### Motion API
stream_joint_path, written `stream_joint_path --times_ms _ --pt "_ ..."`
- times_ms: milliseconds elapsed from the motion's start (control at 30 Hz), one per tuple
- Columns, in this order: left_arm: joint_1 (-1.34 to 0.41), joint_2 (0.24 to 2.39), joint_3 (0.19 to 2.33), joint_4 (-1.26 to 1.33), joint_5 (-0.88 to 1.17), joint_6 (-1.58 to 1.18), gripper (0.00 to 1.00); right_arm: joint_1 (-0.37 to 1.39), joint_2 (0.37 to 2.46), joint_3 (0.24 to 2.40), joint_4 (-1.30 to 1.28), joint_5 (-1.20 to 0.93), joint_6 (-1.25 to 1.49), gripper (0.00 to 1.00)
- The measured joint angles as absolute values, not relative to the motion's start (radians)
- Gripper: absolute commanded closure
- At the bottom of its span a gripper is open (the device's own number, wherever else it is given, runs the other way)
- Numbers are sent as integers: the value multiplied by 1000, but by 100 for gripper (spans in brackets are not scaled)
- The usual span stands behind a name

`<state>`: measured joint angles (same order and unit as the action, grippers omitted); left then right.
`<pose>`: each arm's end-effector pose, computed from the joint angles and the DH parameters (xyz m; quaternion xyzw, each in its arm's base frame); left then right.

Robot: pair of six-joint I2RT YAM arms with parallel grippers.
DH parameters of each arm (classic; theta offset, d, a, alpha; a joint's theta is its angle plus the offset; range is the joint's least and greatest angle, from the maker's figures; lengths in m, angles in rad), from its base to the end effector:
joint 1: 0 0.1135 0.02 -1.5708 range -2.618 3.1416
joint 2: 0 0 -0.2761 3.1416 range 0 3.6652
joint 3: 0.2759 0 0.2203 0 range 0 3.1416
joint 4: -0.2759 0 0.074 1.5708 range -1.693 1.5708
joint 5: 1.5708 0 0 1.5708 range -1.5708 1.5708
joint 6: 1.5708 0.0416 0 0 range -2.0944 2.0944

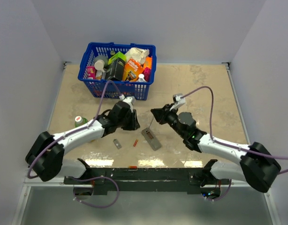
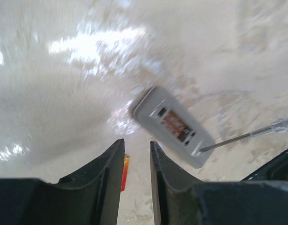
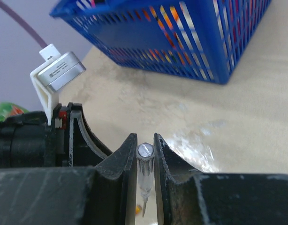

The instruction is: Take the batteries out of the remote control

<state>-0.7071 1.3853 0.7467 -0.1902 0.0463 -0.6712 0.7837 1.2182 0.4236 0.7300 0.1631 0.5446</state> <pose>0.1912 -0.1659 0.2215 0.0251 0.9314 -0.2471 0.2660 0.1682 0.1581 0.2560 -0.0314 0.7286 0.3734 0.5734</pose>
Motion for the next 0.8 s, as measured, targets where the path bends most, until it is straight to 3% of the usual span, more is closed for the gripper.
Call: stream_joint_path --times_ms 67,167,267,300,467,667,800 --pt "-707 1328 796 -208 35 -638 58 784 1168 524 586 173 548 100" --pt "-707 1198 826 -212 20 -589 43 776 1127 696 372 193 546 100" --pt "-707 1056 832 -211 1 -544 17 727 1112 792 202 177 547 100" --pt "-707 1019 832 -211 -2 -525 1 692 1111 807 140 153 548 100" --pt "-707 861 828 -225 -4 -460 0 535 1137 813 -123 74 546 100" --pt "-707 714 735 -231 -5 -376 0 473 1221 823 -276 -25 505 97" --pt "-707 662 701 -261 -10 -339 0 464 1341 842 -309 -57 480 89"
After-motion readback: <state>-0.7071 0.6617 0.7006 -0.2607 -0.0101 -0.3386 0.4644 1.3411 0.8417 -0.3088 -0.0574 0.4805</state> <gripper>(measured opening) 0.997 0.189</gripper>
